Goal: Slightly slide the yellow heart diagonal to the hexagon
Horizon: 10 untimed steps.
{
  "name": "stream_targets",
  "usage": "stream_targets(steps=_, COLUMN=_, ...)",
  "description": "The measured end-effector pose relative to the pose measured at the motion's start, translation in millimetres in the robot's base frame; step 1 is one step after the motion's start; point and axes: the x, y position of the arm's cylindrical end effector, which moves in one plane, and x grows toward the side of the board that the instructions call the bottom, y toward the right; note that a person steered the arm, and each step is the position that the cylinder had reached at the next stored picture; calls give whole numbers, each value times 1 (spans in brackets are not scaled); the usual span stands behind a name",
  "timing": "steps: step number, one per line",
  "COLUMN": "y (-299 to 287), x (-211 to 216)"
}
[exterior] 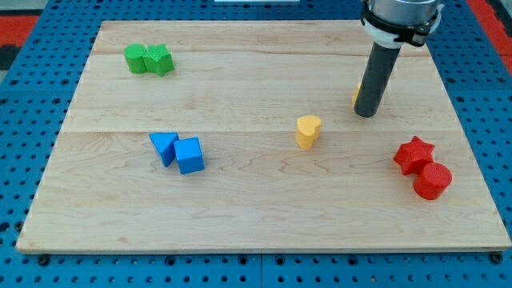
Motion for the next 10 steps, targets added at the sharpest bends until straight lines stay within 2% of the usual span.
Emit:
stream_targets(steps=3, y=-128, x=1)
stream_targets(steps=4, y=-129, x=92)
stream_targets(steps=5, y=-126, x=143)
stream_targets(steps=6, y=-126, x=134)
stream_targets(steps=7, y=-126, x=80)
stream_targets(steps=8, y=-108, x=10)
stream_targets(steps=10, y=-105, x=0)
